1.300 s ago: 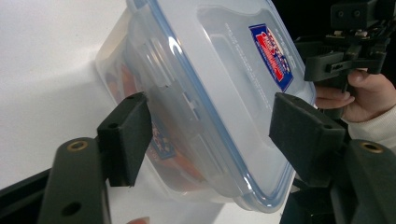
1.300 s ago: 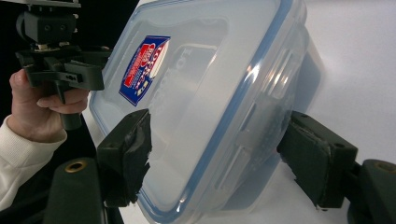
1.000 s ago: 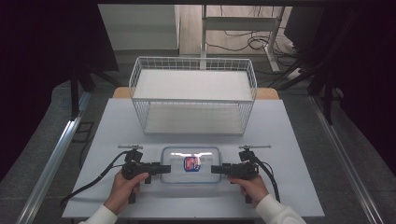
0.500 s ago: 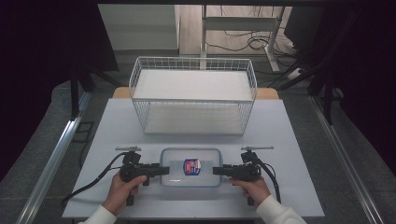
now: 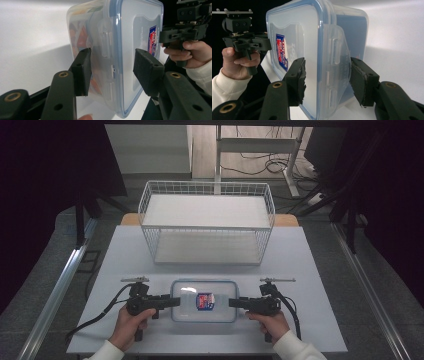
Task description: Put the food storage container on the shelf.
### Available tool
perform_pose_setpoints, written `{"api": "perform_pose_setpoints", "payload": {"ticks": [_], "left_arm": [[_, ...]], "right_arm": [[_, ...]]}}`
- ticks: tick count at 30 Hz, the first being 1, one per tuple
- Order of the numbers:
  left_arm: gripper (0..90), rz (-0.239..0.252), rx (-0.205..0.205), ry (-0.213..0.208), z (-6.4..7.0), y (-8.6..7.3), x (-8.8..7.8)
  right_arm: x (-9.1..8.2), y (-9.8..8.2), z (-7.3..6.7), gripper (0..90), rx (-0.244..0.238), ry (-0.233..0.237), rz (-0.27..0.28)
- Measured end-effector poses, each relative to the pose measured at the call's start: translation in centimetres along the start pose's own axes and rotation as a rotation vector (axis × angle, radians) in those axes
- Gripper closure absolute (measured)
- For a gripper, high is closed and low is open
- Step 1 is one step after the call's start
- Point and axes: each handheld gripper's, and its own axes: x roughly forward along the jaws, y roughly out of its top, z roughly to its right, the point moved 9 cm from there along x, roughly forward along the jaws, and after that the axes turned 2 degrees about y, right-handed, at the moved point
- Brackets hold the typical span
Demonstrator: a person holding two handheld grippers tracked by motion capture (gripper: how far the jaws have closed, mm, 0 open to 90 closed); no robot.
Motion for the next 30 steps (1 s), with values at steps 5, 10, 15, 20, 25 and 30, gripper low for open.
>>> {"api": "perform_pose_setpoints", "payload": {"ticks": [5, 10, 15, 20, 25, 30], "left_arm": [[51.5, 0.011, -0.001, -0.011, 0.2, 0.3, -0.3], [51.4, 0.021, 0.018, -0.003, 0.6, 0.8, -0.4], [51.5, 0.026, 0.026, -0.005, 0.7, 1.5, -0.3], [51.5, 0.031, 0.033, -0.007, 0.5, 2.3, -0.4], [51.4, 0.035, 0.036, -0.008, 0.0, 3.5, -0.2], [51.5, 0.044, 0.032, -0.012, -1.1, 4.9, 0.2]], "right_arm": [[-0.2, 0.2, -0.2, 48.5, 0.011, 0.006, 0.005], [-0.5, 0.7, -0.5, 48.5, -0.011, 0.003, 0.018], [-0.8, 1.3, -0.5, 48.5, -0.023, 0.0, 0.034], [-0.9, 2.1, -0.8, 48.5, -0.045, -0.005, 0.043], [-0.6, 3.2, -0.7, 48.5, -0.067, -0.015, 0.047], [0.0, 4.7, -0.1, 48.5, -0.082, -0.018, 0.054]]}}
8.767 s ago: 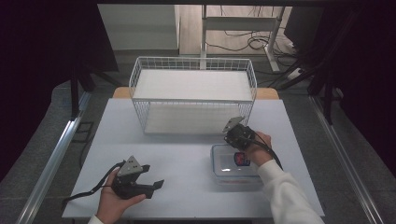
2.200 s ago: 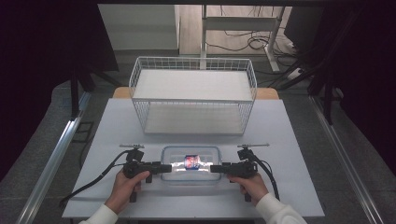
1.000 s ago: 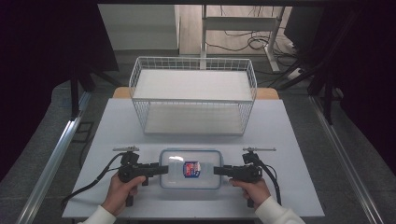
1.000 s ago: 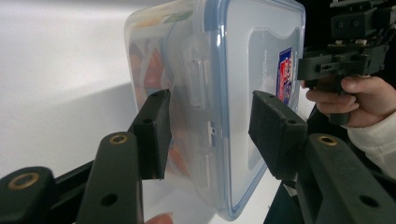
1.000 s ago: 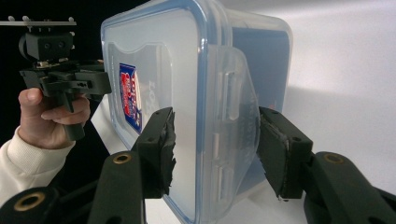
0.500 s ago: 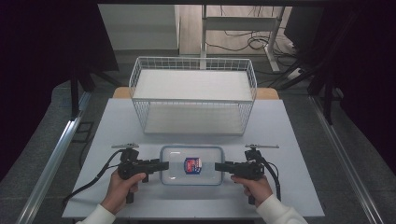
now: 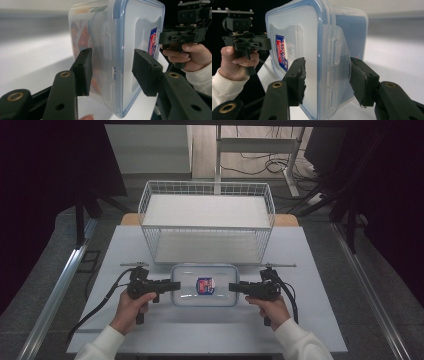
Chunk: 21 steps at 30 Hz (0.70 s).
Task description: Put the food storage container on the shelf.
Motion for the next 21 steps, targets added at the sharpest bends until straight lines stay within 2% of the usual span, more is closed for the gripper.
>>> {"api": "perform_pose_setpoints", "payload": {"ticks": [4, 12, 18, 21], "left_arm": [[51.5, 0.019, 0.009, 0.004, -1.0, 1.5, 0.5], [51.5, 0.072, -0.004, -0.007, -3.1, 4.4, 2.1], [51.6, 0.091, -0.019, -0.013, -4.8, 5.1, 3.2], [51.6, 0.102, -0.047, -0.014, -5.5, 5.4, 3.7]], "right_arm": [[0.7, 1.5, 0.8, 48.5, -0.01, -0.002, 0.009], [1.8, 4.5, 2.8, 48.6, -0.02, -0.008, 0.038], [2.8, 5.3, 4.3, 48.5, -0.017, -0.022, 0.043], [3.3, 5.4, 5.1, 48.5, 0.006, -0.024, 0.049]]}}
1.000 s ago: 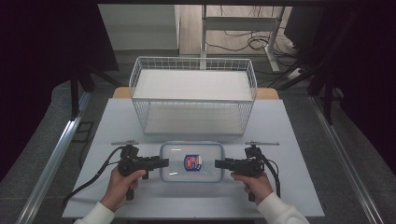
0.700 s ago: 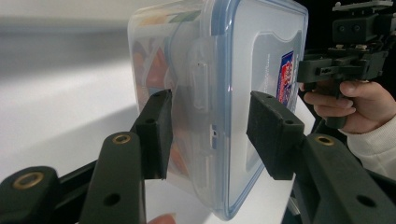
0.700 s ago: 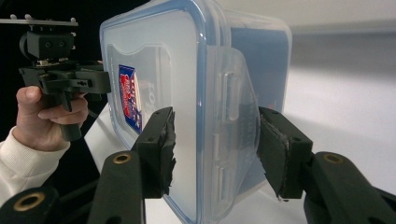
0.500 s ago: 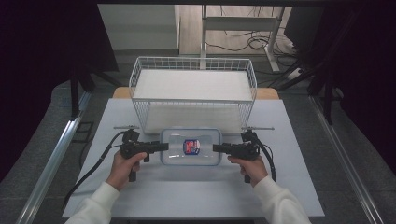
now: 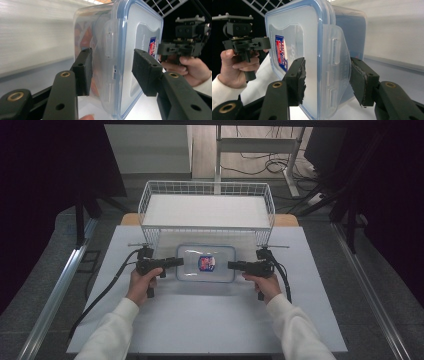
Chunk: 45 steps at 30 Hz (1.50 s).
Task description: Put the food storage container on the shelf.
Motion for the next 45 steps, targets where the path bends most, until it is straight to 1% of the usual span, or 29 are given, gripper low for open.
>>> {"api": "perform_pose_setpoints", "payload": {"ticks": [3, 7, 11, 15, 18, 19, 22, 24, 29, 35, 38, 39, 40, 41, 42, 43, 44, 45], "left_arm": [[51.6, -0.002, -0.009, 0.001, -0.4, 0.0, 0.3], [51.5, -0.008, -0.023, 0.009, -0.8, 0.0, 0.5], [51.4, -0.022, -0.032, 0.012, -1.1, -0.1, 0.6], [51.5, -0.021, -0.04, 0.017, -1.3, 0.1, 0.6], [51.3, -0.016, -0.056, 0.017, -1.4, 0.2, 0.7], [51.2, -0.011, -0.067, 0.02, -1.5, 0.3, 0.8], [51.2, 0.002, -0.092, 0.021, -1.6, 0.5, 1.0], [51.2, 0.009, -0.102, 0.022, -1.7, 0.6, 1.1], [50.6, 0.015, -0.12, 0.03, -1.8, 0.7, 1.3], [47.0, 0.02, -0.123, 0.04, -2.0, 0.7, 1.6], [44.2, 0.021, -0.12, 0.039, -2.0, 0.8, 1.7], [42.3, 0.022, -0.119, 0.04, -2.0, 0.8, 1.8], [40.0, 0.026, -0.118, 0.042, -2.0, 0.8, 1.7], [37.3, 0.033, -0.112, 0.046, -2.1, 0.9, 1.7], [34.4, 0.039, -0.102, 0.056, -2.1, 1.0, 1.6], [32.7, 0.041, -0.083, 0.064, -2.2, 1.0, 1.4], [32.3, 0.047, -0.076, 0.072, -2.0, 1.0, 1.3], [31.5, 0.038, -0.048, 0.087, -2.1, 0.8, 1.1]], "right_arm": [[0.3, 0.1, 0.6, 48.4, 0.009, -0.004, 0.005], [0.6, 0.2, 0.9, 48.4, 0.012, -0.01, -0.002], [0.8, 0.5, 1.0, 48.6, 0.034, -0.014, -0.005], [1.1, 0.6, 1.2, 48.5, 0.058, -0.006, 0.002], [1.2, 0.7, 1.4, 48.3, 0.078, -0.006, 0.01], [1.3, 0.7, 1.4, 48.1, 0.083, -0.009, 0.013], [1.3, 0.8, 1.6, 47.8, 0.11, -0.026, 0.026], [1.4, 0.9, 1.7, 47.5, 0.132, -0.053, 0.03], [1.5, 1.1, 1.8, 47.2, 0.138, -0.085, 0.045], [1.7, 1.2, 2.1, 46.5, 0.161, -0.111, 0.074], [1.7, 1.2, 2.0, 45.8, 0.158, -0.128, 0.082], [1.7, 1.3, 2.0, 44.7, 0.144, -0.14, 0.09], [1.6, 1.4, 1.9, 43.7, 0.131, -0.142, 0.098], [1.5, 1.5, 1.7, 43.1, 0.129, -0.137, 0.11], [1.4, 1.6, 1.6, 41.7, 0.118, -0.137, 0.115], [1.3, 1.6, 1.5, 40.7, 0.11, -0.151, 0.122], [1.2, 1.6, 1.3, 39.2, 0.09, -0.166, 0.126], [0.8, 1.3, 0.9, 37.9, 0.065, -0.197, 0.129]]}}
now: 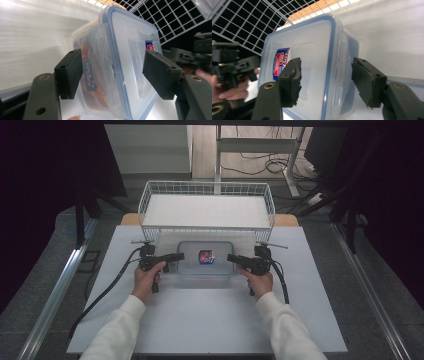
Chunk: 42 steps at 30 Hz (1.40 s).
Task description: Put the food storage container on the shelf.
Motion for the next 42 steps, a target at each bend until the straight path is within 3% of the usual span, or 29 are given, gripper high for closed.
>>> {"api": "perform_pose_setpoints", "payload": {"ticks": [5, 7, 10, 16, 19, 22, 25, 27, 31, 34, 38, 42], "left_arm": [[30.7, -0.018, 0.114, 0.051, 1.0, -0.8, -1.4], [30.7, -0.025, 0.163, 0.069, 1.5, -1.1, -2.1], [29.7, -0.017, 0.183, 0.066, 2.5, -1.7, -3.4], [27.9, -0.042, 0.256, 0.109, 2.9, -3.7, -6.2], [27.0, -0.059, 0.33, 0.143, 3.6, -4.8, -7.3], [26.4, -0.073, 0.375, 0.135, 4.8, -6.1, -8.2], [25.7, -0.098, 0.416, 0.144, 5.4, -7.5, -8.9], [25.7, -0.11, 0.421, 0.139, 5.9, -8.4, -9.2], [25.7, -0.126, 0.411, 0.118, 6.8, -9.7, -9.4], [25.7, -0.136, 0.424, 0.144, 6.9, -10.4, -9.8], [25.8, -0.153, 0.459, 0.169, 7.0, -11.3, -10.4], [25.8, -0.174, 0.471, 0.187, 6.7, -11.7, -10.1]], "right_arm": [[-1.3, -0.3, -0.6, 37.5, -0.061, -0.018, 0.011], [-2.2, -0.4, -0.8, 37.4, -0.106, -0.018, 0.023], [-3.4, -0.4, -1.3, 36.9, -0.193, -0.023, 0.02], [-5.0, -1.8, -2.6, 38.6, -0.351, -0.013, -0.009], [-5.4, -2.9, -3.2, 42.8, -0.416, -0.012, -0.043], [-5.5, -4.0, -3.5, 44.6, -0.455, -0.003, -0.086], [-5.5, -4.9, -3.6, 48.2, -0.456, 0.011, -0.106], [-5.4, -5.5, -3.9, 53.7, -0.487, 0.009, -0.122], [-4.8, -6.8, -5.0, 73.2, -0.559, 0.025, -0.16], [-4.1, -7.8, -5.7, 85.0, -0.603, 0.032, -0.194], [-2.7, -9.0, -6.3, 88.7, -0.651, 0.013, -0.246], [-0.1, -10.1, -6.5, 88.7, -0.701, -0.016, -0.298]]}}
